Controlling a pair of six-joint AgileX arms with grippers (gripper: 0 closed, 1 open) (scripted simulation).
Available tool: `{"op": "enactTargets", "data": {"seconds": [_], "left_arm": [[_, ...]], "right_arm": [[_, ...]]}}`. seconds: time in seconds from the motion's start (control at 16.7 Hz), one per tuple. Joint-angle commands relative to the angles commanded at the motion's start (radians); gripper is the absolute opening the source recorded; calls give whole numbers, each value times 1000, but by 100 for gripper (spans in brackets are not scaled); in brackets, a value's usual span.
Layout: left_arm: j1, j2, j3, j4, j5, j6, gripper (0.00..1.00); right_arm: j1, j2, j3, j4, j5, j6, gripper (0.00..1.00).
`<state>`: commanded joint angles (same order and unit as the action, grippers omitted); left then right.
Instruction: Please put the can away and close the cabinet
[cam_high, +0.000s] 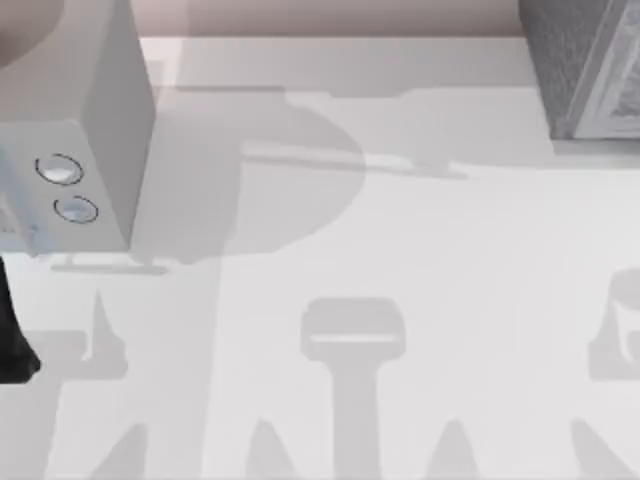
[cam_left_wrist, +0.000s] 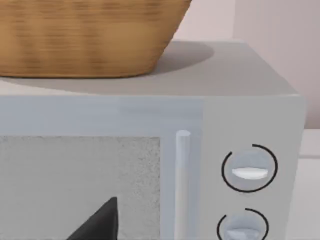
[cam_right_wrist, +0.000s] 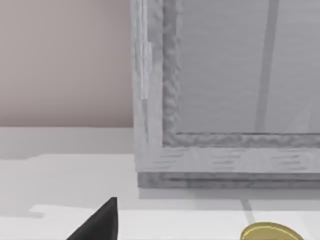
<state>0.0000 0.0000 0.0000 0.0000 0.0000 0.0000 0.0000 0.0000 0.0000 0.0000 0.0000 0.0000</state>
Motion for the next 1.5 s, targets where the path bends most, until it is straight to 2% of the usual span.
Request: {"op": "enactTargets", "data": {"seconds": [0.24, 0.48, 1.26, 1.5], "left_arm": [[0, 0, 0, 0, 0, 0, 100], [0, 0, 0, 0, 0, 0, 100], [0, 0, 0, 0, 0, 0, 100], [0, 0, 0, 0, 0, 0, 100]], "right_arm": [[-6, 31, 1, 30, -5, -1, 100], [-36, 220, 8, 202, -30, -7, 100], [-202, 1475, 56, 1199, -171, -41, 100], [-240, 1784, 69, 1439, -205, -51, 100]]}}
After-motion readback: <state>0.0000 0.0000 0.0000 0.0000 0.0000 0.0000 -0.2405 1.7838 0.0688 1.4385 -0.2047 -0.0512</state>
